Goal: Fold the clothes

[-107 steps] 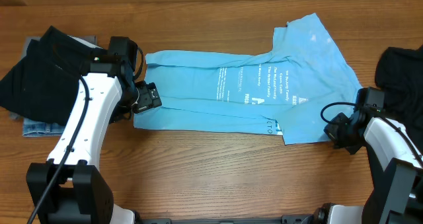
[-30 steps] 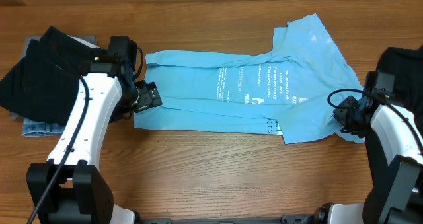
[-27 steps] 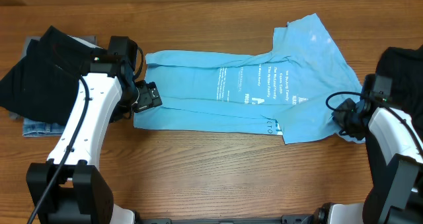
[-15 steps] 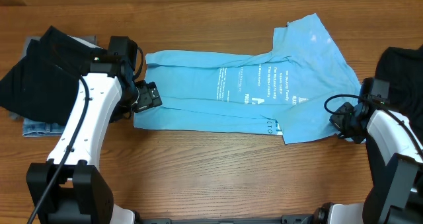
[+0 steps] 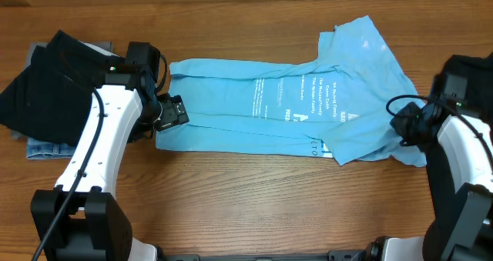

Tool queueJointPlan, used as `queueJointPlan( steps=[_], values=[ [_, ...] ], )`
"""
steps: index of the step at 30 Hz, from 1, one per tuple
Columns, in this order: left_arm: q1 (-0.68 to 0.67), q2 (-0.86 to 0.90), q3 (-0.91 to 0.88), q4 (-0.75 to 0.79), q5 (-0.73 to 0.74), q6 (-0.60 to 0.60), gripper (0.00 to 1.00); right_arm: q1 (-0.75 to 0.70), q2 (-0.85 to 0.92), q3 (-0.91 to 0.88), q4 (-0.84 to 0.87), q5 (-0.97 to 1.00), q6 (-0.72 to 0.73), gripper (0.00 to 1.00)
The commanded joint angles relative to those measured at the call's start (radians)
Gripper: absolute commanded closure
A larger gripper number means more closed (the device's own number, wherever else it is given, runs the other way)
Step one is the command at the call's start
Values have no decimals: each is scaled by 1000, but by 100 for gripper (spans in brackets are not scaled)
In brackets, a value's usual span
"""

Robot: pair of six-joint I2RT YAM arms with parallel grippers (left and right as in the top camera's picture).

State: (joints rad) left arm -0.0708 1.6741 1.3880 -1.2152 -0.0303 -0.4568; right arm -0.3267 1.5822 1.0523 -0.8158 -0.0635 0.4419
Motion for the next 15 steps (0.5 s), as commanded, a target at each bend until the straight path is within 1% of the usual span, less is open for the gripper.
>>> queueJointPlan(
  steps=[1, 7, 15],
  values=[
    [-2, 5, -1, 5, -7, 16, 2, -3, 2, 37, 19, -77, 46, 96],
    [-2, 5, -1, 17, -6, 16, 2, 0, 2, 36, 108, -153, 64, 96],
    [-2, 5, -1, 26, -3, 16, 3, 57, 2, 35, 239, -159, 113, 96]
  ],
)
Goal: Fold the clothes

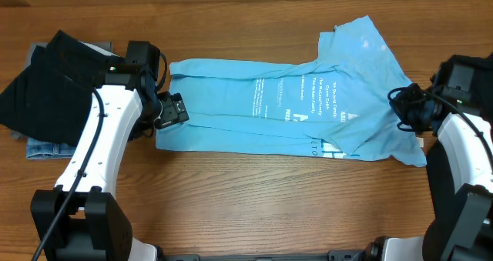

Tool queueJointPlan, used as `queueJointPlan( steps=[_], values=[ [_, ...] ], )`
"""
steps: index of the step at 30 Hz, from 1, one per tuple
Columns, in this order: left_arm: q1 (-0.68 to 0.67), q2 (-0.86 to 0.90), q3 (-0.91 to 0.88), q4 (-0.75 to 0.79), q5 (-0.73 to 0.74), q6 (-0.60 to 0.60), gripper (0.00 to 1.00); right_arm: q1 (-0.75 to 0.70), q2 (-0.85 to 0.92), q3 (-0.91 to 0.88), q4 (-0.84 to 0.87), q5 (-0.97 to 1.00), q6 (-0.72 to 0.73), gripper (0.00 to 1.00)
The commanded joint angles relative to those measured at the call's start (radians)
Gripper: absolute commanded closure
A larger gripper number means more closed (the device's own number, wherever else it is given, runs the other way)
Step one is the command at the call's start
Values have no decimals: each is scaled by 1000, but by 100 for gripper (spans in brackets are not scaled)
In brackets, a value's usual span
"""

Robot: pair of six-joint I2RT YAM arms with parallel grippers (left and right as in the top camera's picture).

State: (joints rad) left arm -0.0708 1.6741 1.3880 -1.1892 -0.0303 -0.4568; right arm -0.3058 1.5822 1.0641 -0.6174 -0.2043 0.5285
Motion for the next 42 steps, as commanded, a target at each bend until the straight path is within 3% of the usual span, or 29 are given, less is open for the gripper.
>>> queueJointPlan(
  steps=[1, 7, 12, 21, 33, 39, 42],
  values=[
    [-2, 5, -1, 0, -3, 16, 4, 48, 2, 24, 61, -18, 31, 96],
    [-2, 5, -1, 0, -3, 16, 4, 118, 6, 23, 162, 82, 132, 95],
    [-2, 5, -1, -1, -3, 16, 4, 153, 77, 23, 264, 132, 135, 89],
    [-2, 5, -1, -4, -3, 16, 4, 174, 268, 24, 505, 12, 130, 89],
    [-2, 5, -1, 0, -4, 16, 4, 176, 277, 24, 649, -3, 127, 90],
    [-2, 5, -1, -2, -6, 16, 3, 176, 277, 24, 704, -3, 137, 84],
    [-2, 5, -1, -3, -6, 16, 3, 176, 277, 24, 737, 4, 154, 76]
  ],
)
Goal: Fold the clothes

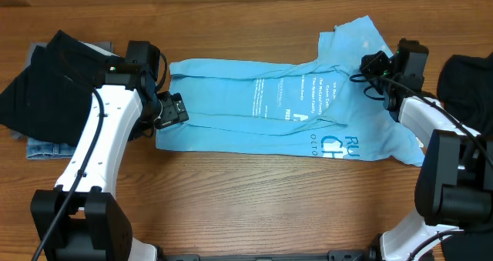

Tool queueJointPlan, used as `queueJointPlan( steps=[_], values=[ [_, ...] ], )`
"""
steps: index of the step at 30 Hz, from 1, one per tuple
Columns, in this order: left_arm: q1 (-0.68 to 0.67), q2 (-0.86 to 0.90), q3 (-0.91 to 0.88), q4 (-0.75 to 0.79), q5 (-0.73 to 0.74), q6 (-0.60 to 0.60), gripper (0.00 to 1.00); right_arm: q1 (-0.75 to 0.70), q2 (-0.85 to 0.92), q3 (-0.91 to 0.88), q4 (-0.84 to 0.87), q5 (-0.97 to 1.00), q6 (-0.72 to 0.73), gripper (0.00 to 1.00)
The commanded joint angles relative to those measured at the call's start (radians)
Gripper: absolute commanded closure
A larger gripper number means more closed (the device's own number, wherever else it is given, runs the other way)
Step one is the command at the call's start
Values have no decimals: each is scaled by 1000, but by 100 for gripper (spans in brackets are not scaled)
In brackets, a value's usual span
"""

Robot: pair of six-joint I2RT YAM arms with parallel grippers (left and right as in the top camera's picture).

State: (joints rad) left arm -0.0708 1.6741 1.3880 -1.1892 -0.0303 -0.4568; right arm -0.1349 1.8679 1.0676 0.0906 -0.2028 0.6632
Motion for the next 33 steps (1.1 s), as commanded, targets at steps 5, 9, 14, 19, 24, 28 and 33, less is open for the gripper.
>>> queueJointPlan(
  steps=[5, 9, 14, 19, 24, 28, 33],
  values=[
    [-2, 5, -1, -3, -6, 16, 3, 5, -9, 21, 77, -8, 18, 53],
    [-2, 5, -1, -3, -6, 16, 3, -34, -26, 22, 11, -133, 15, 51],
    [-2, 5, -1, -3, -6, 16, 2, -112, -48, 26, -341, -237, 15, 53],
    [-2, 5, -1, 7, -5, 15, 2, -128, -48, 26, -608, -236, -97, 58],
    [-2, 5, -1, 8, -2, 16, 1, -83, -48, 25, -685, -217, -143, 60],
    [-2, 5, -6, 6, -2, 15, 1, -39, -48, 14, -691, -162, -121, 65],
    [-2, 5, -26, 3, -2, 16, 0, 8, -48, -3, -689, -88, -82, 64]
  ],
)
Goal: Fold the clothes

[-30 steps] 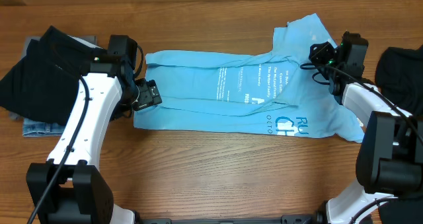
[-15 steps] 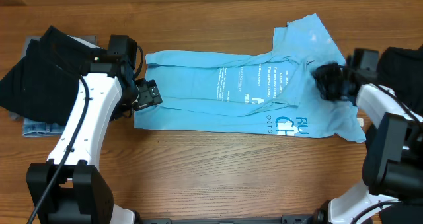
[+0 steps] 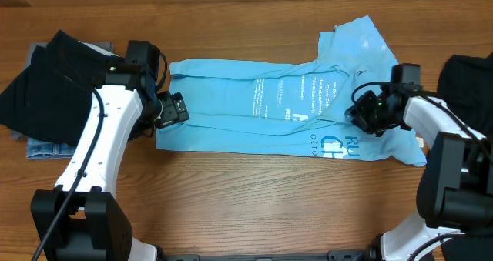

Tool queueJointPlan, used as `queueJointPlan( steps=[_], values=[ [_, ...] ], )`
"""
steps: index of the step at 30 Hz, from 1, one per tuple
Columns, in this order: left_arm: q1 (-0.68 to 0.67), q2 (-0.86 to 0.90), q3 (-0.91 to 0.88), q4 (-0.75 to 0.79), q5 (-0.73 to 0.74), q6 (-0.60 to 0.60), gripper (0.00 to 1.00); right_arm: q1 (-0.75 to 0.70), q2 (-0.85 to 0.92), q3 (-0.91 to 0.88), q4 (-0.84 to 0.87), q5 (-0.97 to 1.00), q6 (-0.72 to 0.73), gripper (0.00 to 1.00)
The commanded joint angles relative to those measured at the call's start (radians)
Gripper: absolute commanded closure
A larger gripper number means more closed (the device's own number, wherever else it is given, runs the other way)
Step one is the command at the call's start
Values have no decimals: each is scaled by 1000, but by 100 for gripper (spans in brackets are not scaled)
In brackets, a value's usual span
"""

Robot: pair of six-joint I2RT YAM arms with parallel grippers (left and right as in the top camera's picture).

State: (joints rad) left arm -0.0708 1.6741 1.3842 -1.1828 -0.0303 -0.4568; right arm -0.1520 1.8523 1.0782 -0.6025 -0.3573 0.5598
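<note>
A light blue T-shirt (image 3: 254,107) lies flat across the middle of the table. It is folded into a long band, with white print near its right half and a sleeve (image 3: 358,38) sticking out at the far right. My left gripper (image 3: 172,111) rests at the shirt's left edge; whether its jaws hold the cloth is unclear. My right gripper (image 3: 362,115) sits low over the shirt's right part, just right of the print, and its fingers are too dark to tell apart. The large letters (image 3: 343,147) near the front right edge are uncovered.
A pile of dark clothes (image 3: 46,76) lies at the far left on top of jeans (image 3: 46,149). Another dark garment (image 3: 466,68) shows at the right edge. Bare wooden table (image 3: 254,192) runs along the front.
My right gripper has moved from the shirt's upper right, near the sleeve, down and left onto the shirt beside the print. The left arm and the shirt look the same.
At first my right gripper was at the shirt's front right, where a flap lay folded over the large letters. Shortly after it stood further back with the flap smaller. Later it was up by the sleeve with the letters uncovered, and now it rests on the shirt. The left arm stayed put.
</note>
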Motion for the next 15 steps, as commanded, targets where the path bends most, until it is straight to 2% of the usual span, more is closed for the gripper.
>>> queueJointPlan(
  steps=[1, 7, 12, 15],
  values=[
    [-2, 5, -25, -4, -3, 16, 0, 37, -32, -15, 6, 69, 21, 64],
    [-2, 5, -26, -10, -3, 16, 0, 55, -32, -17, 12, 69, 63, 65],
    [-2, 5, -26, -10, -3, 16, 0, 55, -32, -17, 34, 57, 82, 85],
    [-2, 5, -26, -10, -3, 16, 0, 55, -33, -16, 66, -2, 101, 87]
  ],
)
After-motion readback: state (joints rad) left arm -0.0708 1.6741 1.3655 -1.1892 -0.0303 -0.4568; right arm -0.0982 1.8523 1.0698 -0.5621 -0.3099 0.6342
